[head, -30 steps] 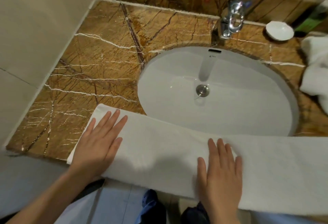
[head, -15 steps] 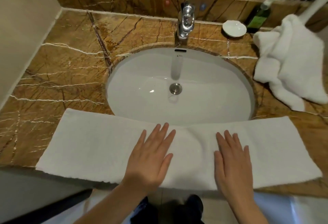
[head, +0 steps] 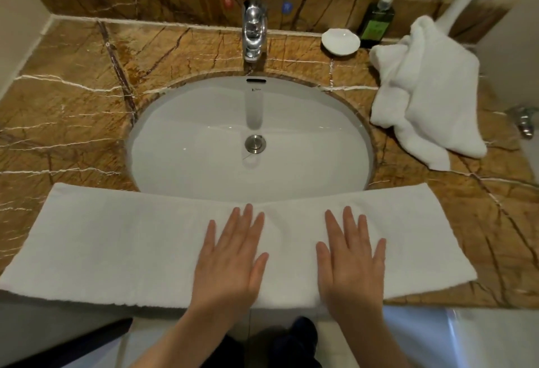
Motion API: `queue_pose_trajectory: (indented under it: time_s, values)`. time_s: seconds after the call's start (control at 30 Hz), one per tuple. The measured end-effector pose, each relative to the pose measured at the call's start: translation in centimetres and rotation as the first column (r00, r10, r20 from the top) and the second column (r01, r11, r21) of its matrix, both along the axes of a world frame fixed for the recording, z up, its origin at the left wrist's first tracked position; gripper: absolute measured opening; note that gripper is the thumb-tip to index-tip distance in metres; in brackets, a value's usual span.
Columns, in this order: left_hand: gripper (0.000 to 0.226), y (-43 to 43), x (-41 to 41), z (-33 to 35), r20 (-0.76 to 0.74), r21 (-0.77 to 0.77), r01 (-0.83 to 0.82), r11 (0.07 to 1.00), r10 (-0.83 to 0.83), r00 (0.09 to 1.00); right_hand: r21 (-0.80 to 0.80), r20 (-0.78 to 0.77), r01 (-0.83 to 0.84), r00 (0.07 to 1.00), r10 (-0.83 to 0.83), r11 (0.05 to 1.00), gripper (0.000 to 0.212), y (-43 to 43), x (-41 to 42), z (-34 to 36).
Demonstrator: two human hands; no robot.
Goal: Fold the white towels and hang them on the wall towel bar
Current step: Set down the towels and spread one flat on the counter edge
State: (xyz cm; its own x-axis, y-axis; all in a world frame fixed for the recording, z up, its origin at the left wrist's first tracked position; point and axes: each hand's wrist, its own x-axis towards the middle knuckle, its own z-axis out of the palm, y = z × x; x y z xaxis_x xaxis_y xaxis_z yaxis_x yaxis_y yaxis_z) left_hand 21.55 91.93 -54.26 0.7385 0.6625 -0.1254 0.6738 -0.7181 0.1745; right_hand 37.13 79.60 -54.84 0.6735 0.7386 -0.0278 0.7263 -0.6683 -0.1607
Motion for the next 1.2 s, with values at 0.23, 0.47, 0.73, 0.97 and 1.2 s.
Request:
queue_pose_trajectory:
  time_s: [0.23, 0.47, 0.73, 0.97, 1.2]
  values:
    - [0.063, -4.4, 8.0, 0.0, -0.042, -0.109, 0.087, 0.990, -0.092, 0.995, -0.013, -0.074, 0.008, 0.997, -0.009, 1.000, 0.057, -2.3, 7.2, 0.1]
    - [0.064, -4.8, 8.1, -1.2, -0.071, -0.045, 0.016, 0.999, -0.019, 0.997, -0.159, -0.058, 0.159, 0.984, -0.170, 0.975, 0.062, -3.8, 7.9, -0.3]
    - [0.065, -3.9, 6.2, 0.6, -0.105, -0.101, -0.054, 0.993, 0.043, 0.994, -0.063, -0.053, 0.010, 0.999, -0.013, 0.998, 0.062, -2.9, 6.1, 0.5]
    - [0.068, -3.3, 5.9, 0.8, -0.133, -0.151, -0.111, 0.982, 0.091, 0.987, -0.105, -0.027, -0.010, 1.000, 0.007, 0.994, 0.060, -3.0, 6.1, -0.2]
    - [0.060, -3.1, 5.2, 1.3, -0.123, -0.235, -0.110, 0.966, 0.083, 0.989, -0.098, -0.082, -0.005, 0.997, -0.003, 0.995, 0.063, -2.7, 5.5, 0.8]
